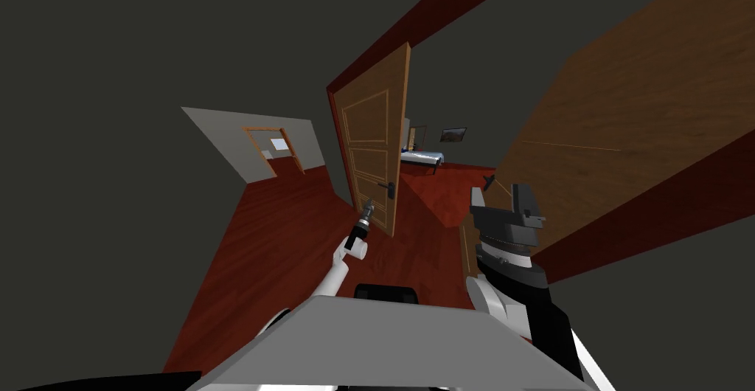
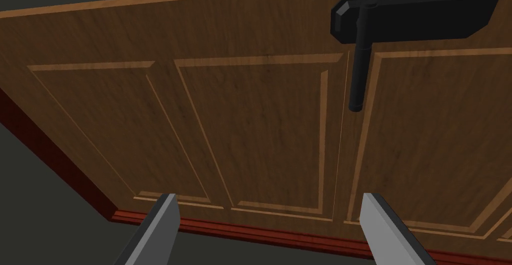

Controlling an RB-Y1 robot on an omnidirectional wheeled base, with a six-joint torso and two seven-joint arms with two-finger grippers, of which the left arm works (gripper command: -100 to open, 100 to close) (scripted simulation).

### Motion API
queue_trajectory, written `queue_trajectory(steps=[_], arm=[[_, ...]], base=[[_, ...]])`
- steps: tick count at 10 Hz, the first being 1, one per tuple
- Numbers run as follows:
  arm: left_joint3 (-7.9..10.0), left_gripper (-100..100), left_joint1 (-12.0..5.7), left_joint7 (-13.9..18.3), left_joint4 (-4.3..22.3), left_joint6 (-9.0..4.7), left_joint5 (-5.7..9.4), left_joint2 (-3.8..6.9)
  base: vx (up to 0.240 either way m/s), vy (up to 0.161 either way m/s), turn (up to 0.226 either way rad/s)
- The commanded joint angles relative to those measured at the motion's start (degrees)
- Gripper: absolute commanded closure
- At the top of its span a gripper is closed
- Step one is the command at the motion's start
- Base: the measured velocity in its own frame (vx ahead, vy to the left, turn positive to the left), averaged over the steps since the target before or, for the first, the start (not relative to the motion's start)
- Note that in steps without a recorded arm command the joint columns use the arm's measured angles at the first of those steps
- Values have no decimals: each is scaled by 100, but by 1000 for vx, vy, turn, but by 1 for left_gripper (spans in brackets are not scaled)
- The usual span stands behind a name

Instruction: Push the door open

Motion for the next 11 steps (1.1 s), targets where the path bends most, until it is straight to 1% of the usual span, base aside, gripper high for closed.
queue_trajectory(steps=[1,11], arm=[[-63,-100,-101,10,166,5,51,-9],[-428,-100,-715,32,1213,6,326,-152]], base=[[74,73,-77],[73,71,-68]])
